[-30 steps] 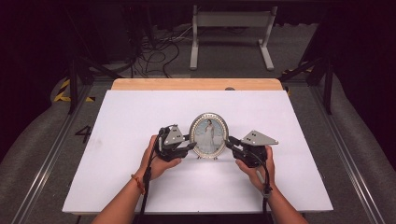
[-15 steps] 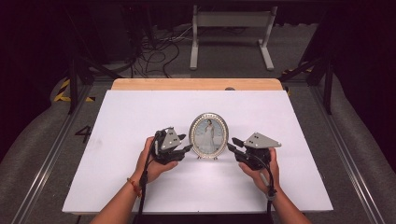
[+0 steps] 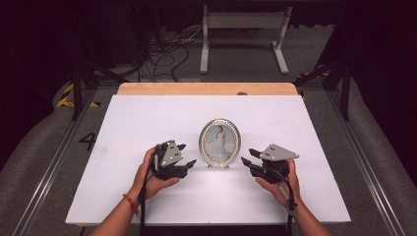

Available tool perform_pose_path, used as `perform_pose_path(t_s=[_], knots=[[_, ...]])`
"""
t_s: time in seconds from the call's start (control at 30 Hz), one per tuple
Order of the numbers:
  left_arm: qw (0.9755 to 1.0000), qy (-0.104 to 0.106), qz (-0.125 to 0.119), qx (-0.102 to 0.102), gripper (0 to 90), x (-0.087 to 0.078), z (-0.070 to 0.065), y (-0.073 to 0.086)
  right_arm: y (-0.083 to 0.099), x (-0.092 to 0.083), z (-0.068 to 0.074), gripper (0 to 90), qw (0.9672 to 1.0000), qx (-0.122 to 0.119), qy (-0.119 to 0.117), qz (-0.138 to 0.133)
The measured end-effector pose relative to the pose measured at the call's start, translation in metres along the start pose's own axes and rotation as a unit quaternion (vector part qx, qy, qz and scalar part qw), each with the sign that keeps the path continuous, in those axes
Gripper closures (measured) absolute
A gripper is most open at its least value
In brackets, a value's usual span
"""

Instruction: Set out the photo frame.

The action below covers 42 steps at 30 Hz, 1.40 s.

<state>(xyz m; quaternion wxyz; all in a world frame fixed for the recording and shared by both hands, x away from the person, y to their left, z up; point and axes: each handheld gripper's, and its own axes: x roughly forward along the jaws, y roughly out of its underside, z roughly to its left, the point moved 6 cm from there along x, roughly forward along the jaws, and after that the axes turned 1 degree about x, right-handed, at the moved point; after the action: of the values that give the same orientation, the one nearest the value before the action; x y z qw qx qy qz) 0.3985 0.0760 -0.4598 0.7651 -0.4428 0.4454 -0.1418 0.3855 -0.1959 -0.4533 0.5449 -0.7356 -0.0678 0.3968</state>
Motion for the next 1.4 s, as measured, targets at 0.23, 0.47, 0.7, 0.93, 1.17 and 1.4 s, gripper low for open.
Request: perform_pose_path(t_s=[0.23, 0.47, 0.7, 0.93, 1.17, 1.4], knots=[[1.0000, -0.002, 0.003, -0.008, 26.7, -0.010, 0.003, 0.014, 0.005, -0.004, -0.003, 44.3, 0.9999, -0.006, 0.008, 0.002], [0.9999, 0.012, -0.004, -0.011, 18.1, -0.023, 0.003, 0.023, 0.009, -0.010, -0.003, 35.3, 0.9998, -0.013, 0.014, -0.003], [0.9998, 0.010, -0.009, -0.018, 15.7, -0.037, 0.004, 0.035, 0.017, -0.017, -0.009, 31.0, 0.9996, -0.008, 0.029, 0.001], [0.9997, -0.001, -0.006, -0.022, 14.8, -0.053, 0.003, 0.052, 0.026, -0.023, -0.012, 26.7, 0.9991, -0.013, 0.038, 0.010], [0.9994, -0.012, -0.007, -0.032, 14.8, -0.067, 0.005, 0.064, 0.034, -0.032, -0.016, 24.9, 0.9988, -0.012, 0.045, 0.012], [0.9989, -0.020, -0.002, -0.042, 14.6, -0.076, 0.005, 0.078, 0.044, -0.041, -0.020, 23.5, 0.9982, -0.013, 0.054, 0.022]])
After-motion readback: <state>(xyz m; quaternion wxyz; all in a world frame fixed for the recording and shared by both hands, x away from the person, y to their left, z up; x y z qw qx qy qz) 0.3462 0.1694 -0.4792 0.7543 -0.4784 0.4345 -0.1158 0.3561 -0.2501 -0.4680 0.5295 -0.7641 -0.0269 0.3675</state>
